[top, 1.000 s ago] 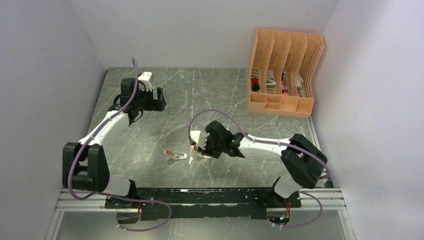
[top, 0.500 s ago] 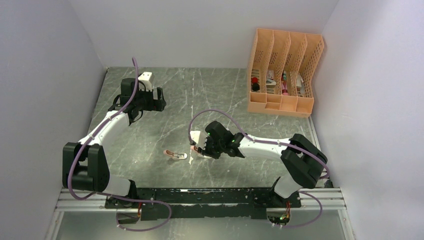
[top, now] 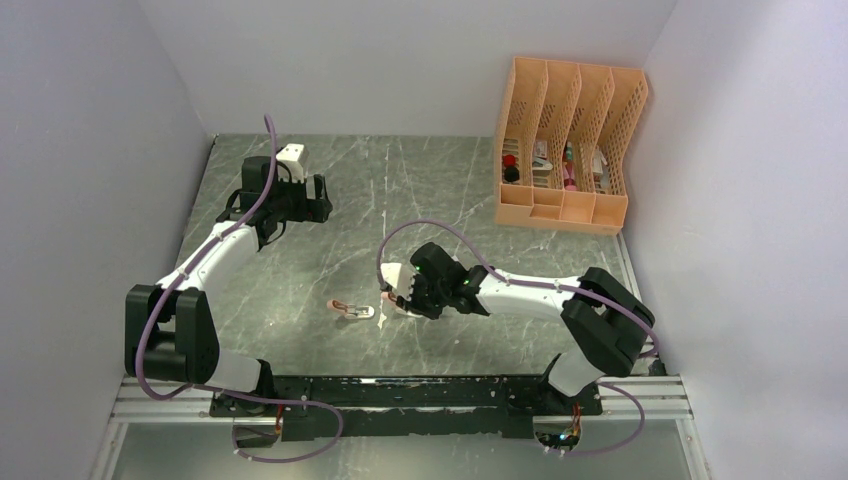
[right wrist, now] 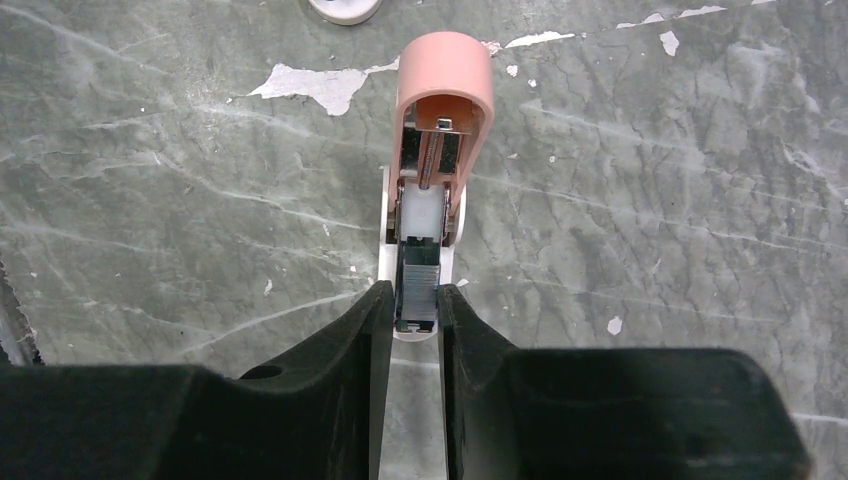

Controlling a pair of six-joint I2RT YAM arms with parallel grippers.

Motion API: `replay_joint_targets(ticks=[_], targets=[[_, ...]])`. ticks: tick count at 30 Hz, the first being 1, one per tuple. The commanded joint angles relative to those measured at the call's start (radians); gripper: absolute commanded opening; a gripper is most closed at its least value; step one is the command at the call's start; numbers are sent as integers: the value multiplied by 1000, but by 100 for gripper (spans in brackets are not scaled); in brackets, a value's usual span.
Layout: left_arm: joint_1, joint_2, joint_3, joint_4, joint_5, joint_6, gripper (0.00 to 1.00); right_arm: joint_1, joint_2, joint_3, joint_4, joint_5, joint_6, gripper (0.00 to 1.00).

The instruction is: Load the staples into the stapler

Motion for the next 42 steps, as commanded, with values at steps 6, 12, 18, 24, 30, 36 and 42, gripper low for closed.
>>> replay_joint_targets(ticks=[6,12,18,24,30,36,42], targets=[[11,9,35,24,29,-7,95,4,-22,-7,25,25,-1,26],[11,8,35,24,29,-7,95,2,-83,-30,106,19,27,28],[11,7,35,24,31,-7,95,2,-109,-44,123,14,34,29],[11,8,35,23,30,-6,95,-17,-79,-36,89,43,16,27],[11,11,36,22,30,-5,95,-68,-61,-9,-5,-89,-35,25],[11,13,36,22,32,-5,95,-73,-45,-2,-10,-130,-38,25],[12,12,37,23,30,-5,95,-72,-15,12,14,-135,-27,23]])
